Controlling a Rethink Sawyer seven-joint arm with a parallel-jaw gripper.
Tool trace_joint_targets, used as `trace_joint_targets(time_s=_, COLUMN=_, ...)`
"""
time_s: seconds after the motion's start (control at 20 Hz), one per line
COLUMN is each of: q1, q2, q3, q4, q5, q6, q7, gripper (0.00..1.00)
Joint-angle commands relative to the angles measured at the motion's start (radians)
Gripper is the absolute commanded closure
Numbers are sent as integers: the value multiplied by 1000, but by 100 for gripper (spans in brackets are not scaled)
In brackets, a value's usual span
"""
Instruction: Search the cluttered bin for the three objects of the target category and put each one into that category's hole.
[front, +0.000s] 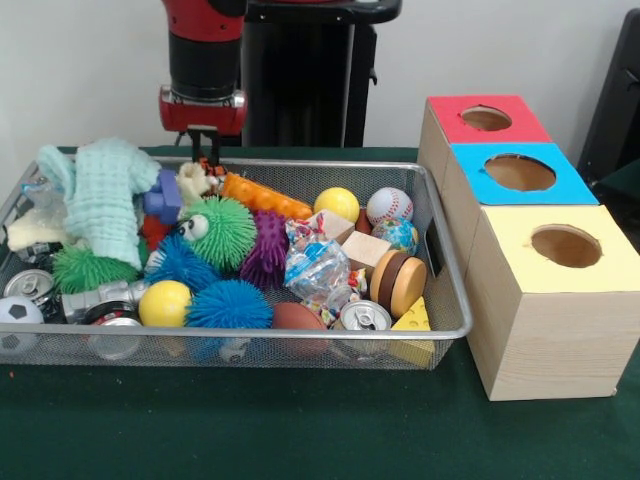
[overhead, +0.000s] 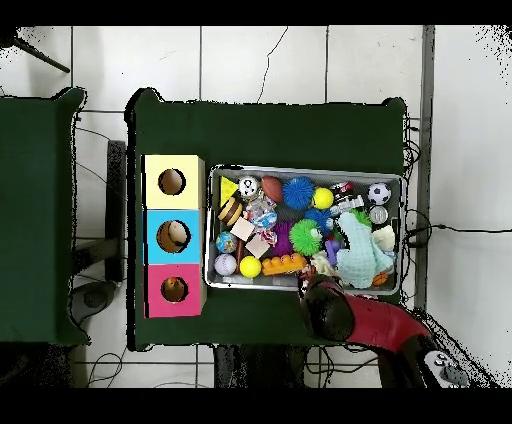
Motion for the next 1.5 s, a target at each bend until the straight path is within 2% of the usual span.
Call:
trace_joint_targets(time_s=0.05, q1=-23, q2=-196, q3=122, q4=17, q5=50, q6=169, q7=37, gripper=100)
trace_joint_targets(time_s=0.4, q1=-25, q2=-289, q3=175, q4=47, q5=73, q6=243, q7=22, gripper=100)
trace_joint_targets(time_s=1.2, q1=-33, q2=-359, q3=259, q4=61, q5=160, q6=348, q7=13, gripper=100)
trace_joint_targets(time_s=1.35, q1=-34, q2=-390, q3=268, q4=77, q5=182, q6=372, q7=11, gripper=100)
trace_joint_targets(time_s=1.5, q1=-35, q2=-454, q3=286, q4=108, q5=222, q6=403, q7=3, gripper=100)
